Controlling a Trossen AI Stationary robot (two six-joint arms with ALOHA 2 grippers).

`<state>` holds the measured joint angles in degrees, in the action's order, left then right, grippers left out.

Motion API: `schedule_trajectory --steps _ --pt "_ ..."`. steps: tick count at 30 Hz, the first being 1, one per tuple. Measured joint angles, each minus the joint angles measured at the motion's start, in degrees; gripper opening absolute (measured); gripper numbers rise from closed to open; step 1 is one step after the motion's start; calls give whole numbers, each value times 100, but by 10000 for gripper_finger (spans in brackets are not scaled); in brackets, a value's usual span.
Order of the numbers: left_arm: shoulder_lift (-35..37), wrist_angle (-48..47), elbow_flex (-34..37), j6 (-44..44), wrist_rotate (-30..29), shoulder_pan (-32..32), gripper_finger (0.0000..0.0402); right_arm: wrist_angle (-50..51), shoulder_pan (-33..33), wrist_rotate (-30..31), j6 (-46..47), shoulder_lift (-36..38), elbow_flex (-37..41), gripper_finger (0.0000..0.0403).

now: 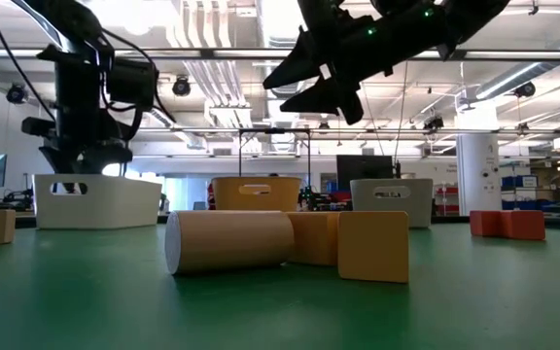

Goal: Sort & place blocks by color
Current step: Put the yellow block into the white bin, then put the orange block into the light gray bin

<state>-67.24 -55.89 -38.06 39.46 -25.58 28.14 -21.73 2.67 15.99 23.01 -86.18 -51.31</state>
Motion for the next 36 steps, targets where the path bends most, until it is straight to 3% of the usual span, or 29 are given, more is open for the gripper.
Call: schedule_trajectory --steps 7,11,15,19,25,36 --pt "22 11 -93 -263 2 -11 209 635 172 -10 351 239 0 240" --pt "258 37 -172 -413 2 -13 210 1668 259 -11 940 552 0 240" --pt "595 390 -272 -741 2 -76 211 3021 276 -11 2113 864 0 240" --pt "1007 1232 -298 -1179 24 -271 211 4587 303 -38 3240 1017 0 240" --pt "1516 2761 -251 -2016 181 -714 212 6521 309 -629 4376 1005 0 240" --pt "1579 4932 -249 -3217 859 -1448 212 7668 293 -754 4336 1117 0 240"
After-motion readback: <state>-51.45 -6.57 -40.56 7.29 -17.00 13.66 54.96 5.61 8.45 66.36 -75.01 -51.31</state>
